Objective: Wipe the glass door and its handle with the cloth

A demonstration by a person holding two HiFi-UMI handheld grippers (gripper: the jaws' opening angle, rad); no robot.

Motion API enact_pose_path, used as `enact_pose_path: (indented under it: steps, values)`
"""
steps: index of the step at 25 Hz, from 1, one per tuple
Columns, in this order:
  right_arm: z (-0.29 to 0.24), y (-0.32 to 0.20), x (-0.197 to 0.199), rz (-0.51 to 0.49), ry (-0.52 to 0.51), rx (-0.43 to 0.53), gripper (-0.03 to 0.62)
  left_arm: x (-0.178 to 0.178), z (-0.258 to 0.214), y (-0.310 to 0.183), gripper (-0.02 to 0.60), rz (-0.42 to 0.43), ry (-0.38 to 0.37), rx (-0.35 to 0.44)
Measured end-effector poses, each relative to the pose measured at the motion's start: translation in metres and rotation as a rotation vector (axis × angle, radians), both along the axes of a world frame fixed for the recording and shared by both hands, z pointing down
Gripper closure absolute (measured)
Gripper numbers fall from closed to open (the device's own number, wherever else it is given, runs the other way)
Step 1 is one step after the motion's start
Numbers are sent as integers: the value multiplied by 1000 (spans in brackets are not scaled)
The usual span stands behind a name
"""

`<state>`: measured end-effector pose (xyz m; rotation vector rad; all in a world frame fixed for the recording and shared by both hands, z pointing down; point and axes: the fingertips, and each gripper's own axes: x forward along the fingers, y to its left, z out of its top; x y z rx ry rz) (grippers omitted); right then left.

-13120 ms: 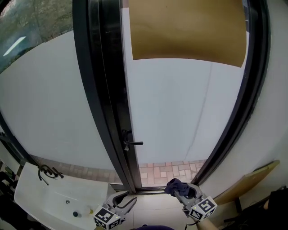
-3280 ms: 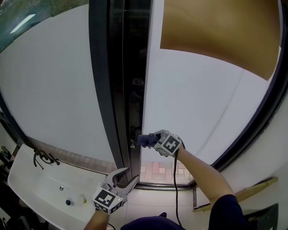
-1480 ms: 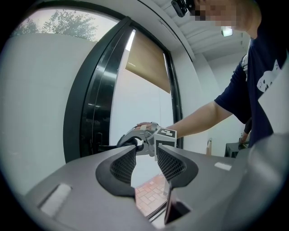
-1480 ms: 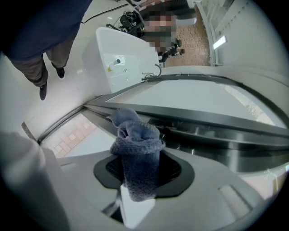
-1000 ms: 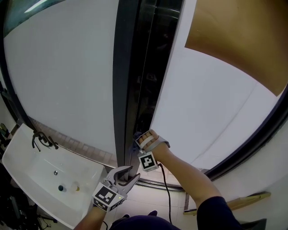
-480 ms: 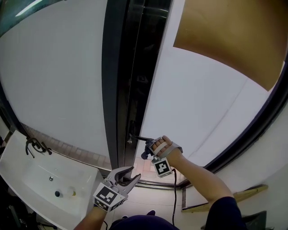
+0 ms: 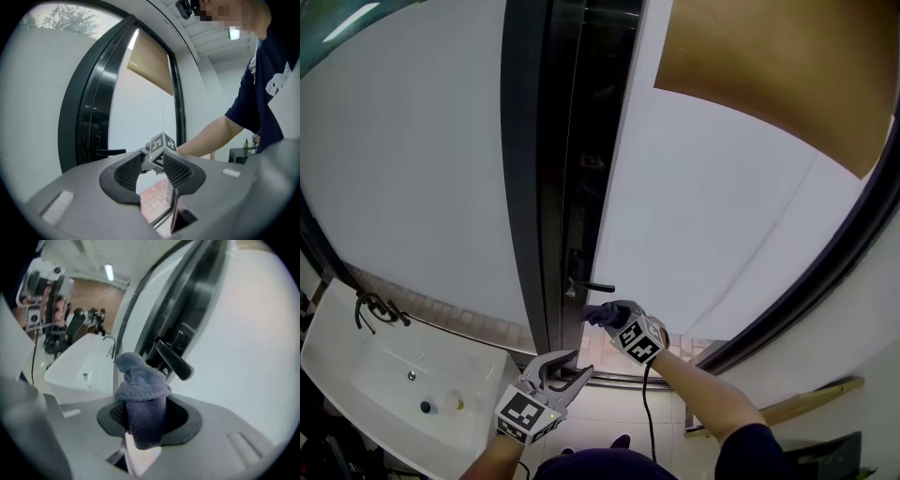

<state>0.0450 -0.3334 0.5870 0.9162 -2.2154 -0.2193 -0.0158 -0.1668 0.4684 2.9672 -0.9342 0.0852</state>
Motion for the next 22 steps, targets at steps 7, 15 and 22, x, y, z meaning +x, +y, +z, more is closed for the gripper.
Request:
enact_pose_path:
  steps: [7, 15, 22]
  values:
    - [-4, -40, -60, 197, -495, -175, 445, -11, 8, 0, 437, -41, -11, -24]
    - [-9, -85, -70, 334, -661, -179, 445, -35, 19, -2, 437, -115, -35, -66]
    - [-3, -86, -64, 353, -662, -188, 447, -38, 22, -4, 437, -124, -39, -59]
